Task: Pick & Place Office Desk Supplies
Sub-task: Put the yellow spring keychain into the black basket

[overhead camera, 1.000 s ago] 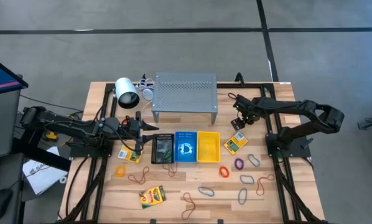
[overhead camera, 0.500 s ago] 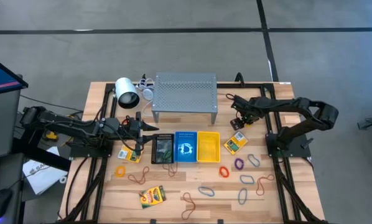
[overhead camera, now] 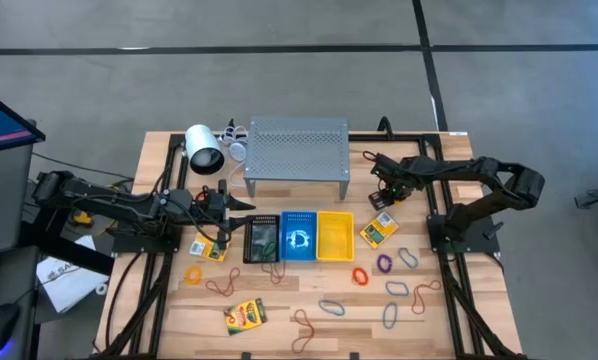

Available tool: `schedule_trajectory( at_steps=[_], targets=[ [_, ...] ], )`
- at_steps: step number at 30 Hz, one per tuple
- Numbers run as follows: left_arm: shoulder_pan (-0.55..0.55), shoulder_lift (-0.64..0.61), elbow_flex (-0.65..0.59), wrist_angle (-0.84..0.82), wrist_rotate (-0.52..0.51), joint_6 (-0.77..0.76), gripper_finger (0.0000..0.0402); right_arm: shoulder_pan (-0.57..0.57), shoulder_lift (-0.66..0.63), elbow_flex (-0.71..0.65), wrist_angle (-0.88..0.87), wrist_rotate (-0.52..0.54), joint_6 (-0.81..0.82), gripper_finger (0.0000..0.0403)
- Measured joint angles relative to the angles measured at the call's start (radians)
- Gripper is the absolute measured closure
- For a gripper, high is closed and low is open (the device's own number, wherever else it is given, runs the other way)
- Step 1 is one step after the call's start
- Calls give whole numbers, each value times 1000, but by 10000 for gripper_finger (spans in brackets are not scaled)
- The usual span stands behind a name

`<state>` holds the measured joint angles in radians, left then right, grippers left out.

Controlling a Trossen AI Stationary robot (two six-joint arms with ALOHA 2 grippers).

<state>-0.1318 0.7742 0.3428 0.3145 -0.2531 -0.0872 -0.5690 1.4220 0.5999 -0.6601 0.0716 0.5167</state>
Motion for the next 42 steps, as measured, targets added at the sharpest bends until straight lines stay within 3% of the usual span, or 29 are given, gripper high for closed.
schedule_trajectory(
  at_steps=[7,14,20,30,42],
  targets=[
    [0,0,0,0,0,0,266,16,-2,0,-4,1,-19,393],
    [0,0,0,0,0,0,266,57,-3,7,-10,6,-19,395],
    [0,0,0,0,0,0,266,123,0,67,-61,-52,-20,396],
    [0,0,1,0,0,0,266,243,-2,176,-133,-40,-3,401],
    [0,0,1,0,0,0,266,457,-2,358,-150,-50,4,402]
  ],
)
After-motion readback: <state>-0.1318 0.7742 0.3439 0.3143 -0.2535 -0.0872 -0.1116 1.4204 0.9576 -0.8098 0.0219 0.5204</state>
